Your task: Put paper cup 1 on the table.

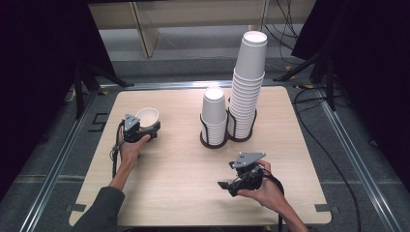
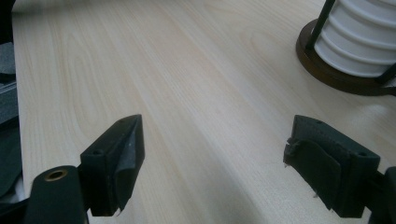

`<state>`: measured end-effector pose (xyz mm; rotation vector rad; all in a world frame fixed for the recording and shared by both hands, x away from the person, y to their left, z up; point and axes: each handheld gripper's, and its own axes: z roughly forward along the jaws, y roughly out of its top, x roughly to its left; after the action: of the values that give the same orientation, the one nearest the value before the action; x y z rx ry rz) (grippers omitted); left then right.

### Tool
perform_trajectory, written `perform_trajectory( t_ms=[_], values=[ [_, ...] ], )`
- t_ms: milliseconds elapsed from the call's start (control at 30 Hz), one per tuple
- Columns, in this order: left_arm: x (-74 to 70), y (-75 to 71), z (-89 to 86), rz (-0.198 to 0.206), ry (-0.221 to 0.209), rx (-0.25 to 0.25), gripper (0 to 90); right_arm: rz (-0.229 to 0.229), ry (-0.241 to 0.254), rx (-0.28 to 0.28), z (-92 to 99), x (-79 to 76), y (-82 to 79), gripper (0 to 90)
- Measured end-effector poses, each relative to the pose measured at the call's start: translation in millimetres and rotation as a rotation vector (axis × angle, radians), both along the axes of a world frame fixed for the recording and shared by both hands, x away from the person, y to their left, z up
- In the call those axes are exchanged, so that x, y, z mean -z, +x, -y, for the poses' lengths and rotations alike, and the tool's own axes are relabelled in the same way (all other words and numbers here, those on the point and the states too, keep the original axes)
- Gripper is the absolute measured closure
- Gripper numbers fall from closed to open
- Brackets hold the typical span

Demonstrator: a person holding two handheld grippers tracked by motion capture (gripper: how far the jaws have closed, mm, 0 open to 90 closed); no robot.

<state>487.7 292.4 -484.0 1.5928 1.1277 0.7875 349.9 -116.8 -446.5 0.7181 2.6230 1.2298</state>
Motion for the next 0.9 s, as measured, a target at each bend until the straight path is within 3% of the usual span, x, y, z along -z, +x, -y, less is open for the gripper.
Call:
perform_trajectory(
  t_ms=[267,633,900],
  values=[
    [2.6,-4.6,-5.7,-0.009,0.005,0.011,13.0,-0.002,-0.012,-0.007,-3.4,1.2,-1.7,19.2],
    [5.7,-11.5,-6.4,-0.076,0.025,0.004,14.2,0.0,-0.014,-0.016,-3.5,0.8,-1.9,19.2],
    [10.1,-16.0,-10.5,-0.086,0.019,0.007,14.3,0.001,-0.018,-0.015,-3.5,0.1,-2.7,19.3]
  ],
)
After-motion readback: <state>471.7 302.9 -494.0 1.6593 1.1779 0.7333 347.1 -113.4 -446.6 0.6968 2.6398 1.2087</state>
